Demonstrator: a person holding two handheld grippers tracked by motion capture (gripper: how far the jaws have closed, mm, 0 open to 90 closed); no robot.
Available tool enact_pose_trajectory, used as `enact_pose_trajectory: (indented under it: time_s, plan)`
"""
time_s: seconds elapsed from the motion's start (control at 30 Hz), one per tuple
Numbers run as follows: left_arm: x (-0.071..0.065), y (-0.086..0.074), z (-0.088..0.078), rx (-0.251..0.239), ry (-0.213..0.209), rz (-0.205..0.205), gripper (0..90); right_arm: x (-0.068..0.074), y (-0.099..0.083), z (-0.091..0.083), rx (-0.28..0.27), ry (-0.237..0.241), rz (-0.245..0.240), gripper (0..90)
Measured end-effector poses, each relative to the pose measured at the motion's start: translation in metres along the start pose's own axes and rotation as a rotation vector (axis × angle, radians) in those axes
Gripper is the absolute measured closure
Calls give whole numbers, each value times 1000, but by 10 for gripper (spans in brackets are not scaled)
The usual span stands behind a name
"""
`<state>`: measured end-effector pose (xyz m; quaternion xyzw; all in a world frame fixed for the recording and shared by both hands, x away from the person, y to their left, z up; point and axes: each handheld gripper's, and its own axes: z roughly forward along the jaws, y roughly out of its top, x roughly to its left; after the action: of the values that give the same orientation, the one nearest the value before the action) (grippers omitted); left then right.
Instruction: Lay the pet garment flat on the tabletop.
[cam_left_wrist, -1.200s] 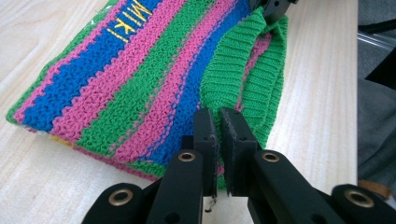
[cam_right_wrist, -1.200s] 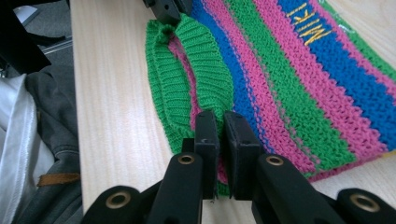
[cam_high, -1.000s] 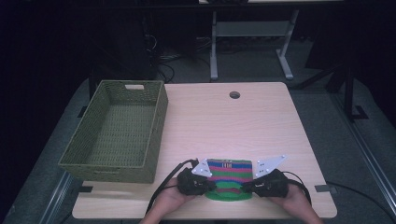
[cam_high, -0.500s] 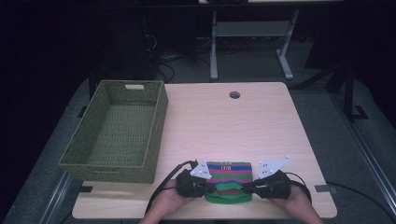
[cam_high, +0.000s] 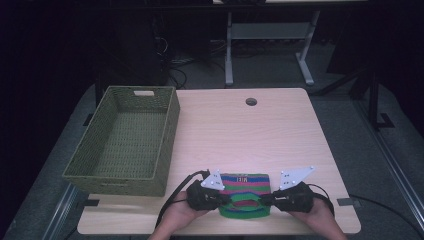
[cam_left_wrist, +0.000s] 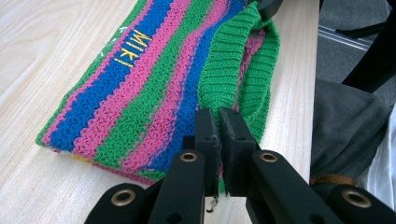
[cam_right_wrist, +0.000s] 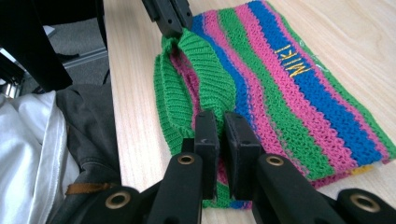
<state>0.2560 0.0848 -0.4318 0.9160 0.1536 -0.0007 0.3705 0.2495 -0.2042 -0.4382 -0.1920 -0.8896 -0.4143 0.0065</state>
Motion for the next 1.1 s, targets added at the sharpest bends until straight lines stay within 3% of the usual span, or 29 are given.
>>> enact_pose_trajectory:
  time_s: [0.63, 1.1]
  plan:
    - [2, 4, -9, -38, 17, -13, 864, 2, 7, -10, -35, -24, -10, 835]
    - [5, 14, -14, -53, 29, -13, 864, -5, 16, -21, -55, -32, -2, 835]
